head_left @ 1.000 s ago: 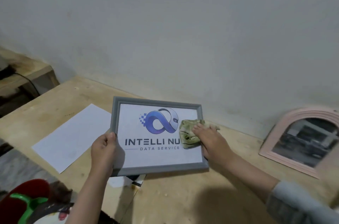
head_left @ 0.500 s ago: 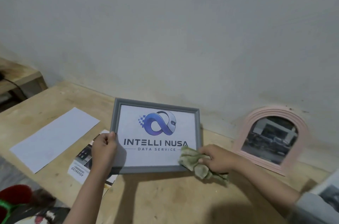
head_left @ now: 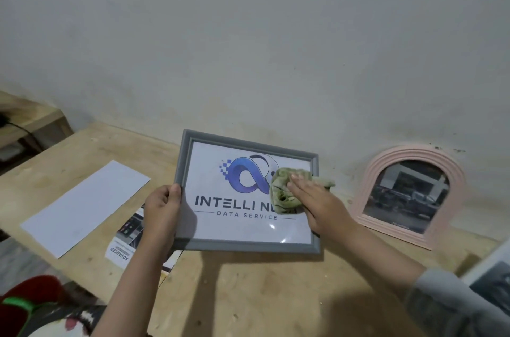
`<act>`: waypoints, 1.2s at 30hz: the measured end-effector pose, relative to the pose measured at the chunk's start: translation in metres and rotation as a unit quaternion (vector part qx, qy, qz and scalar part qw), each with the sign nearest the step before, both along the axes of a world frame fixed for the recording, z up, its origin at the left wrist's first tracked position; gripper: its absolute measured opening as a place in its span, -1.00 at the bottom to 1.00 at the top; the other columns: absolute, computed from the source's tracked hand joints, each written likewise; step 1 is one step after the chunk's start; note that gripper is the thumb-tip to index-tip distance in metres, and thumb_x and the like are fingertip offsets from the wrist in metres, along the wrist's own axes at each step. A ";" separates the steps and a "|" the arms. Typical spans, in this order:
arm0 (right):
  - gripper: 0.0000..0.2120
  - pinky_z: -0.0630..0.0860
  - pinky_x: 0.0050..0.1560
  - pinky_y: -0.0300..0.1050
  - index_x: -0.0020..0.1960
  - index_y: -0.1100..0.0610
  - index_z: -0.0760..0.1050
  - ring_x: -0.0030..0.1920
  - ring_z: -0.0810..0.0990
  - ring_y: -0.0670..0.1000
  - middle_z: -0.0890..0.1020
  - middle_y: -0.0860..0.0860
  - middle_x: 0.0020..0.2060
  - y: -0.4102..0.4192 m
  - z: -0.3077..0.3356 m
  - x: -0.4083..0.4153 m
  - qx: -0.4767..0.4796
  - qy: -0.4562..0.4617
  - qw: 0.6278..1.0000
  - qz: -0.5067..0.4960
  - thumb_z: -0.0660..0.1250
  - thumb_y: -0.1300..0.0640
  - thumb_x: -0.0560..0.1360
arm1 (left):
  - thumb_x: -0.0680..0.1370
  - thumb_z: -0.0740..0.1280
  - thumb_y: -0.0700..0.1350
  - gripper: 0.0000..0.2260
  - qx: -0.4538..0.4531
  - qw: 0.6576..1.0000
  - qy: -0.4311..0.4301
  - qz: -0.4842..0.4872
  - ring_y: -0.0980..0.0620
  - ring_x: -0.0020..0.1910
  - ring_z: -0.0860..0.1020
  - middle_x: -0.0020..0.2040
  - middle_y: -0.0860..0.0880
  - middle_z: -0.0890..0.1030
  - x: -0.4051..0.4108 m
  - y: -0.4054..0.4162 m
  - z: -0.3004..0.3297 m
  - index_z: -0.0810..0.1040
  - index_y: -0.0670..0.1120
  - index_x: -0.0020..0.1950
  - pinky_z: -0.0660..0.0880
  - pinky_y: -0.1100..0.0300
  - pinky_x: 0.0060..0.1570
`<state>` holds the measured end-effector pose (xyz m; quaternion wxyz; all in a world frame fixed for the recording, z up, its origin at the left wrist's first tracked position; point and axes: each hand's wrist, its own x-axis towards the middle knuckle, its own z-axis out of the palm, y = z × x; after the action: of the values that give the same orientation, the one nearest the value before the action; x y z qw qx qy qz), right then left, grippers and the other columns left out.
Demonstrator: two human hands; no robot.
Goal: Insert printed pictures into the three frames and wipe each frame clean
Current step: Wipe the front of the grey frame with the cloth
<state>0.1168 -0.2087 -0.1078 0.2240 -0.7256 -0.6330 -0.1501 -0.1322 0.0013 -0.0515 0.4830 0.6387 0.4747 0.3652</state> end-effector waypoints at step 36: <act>-0.37 0.37 0.32 0.18 0.35 0.23 0.41 0.34 0.43 0.15 0.45 0.17 0.34 -0.030 0.007 -0.058 -0.047 0.028 0.998 -0.024 0.34 0.43 0.29 | 0.61 0.20 -0.08 -0.67 -0.021 0.999 0.001 -0.045 -0.04 -0.28 0.34 -0.31 -0.18 0.40 -0.014 -0.047 -0.016 0.40 -0.25 -0.28 0.22 0.10 -0.28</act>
<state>0.0588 -0.2387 -0.1005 0.2036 -0.7541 -0.6153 -0.1058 -0.1463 -0.0461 -0.0680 0.5120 0.6490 0.4538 0.3327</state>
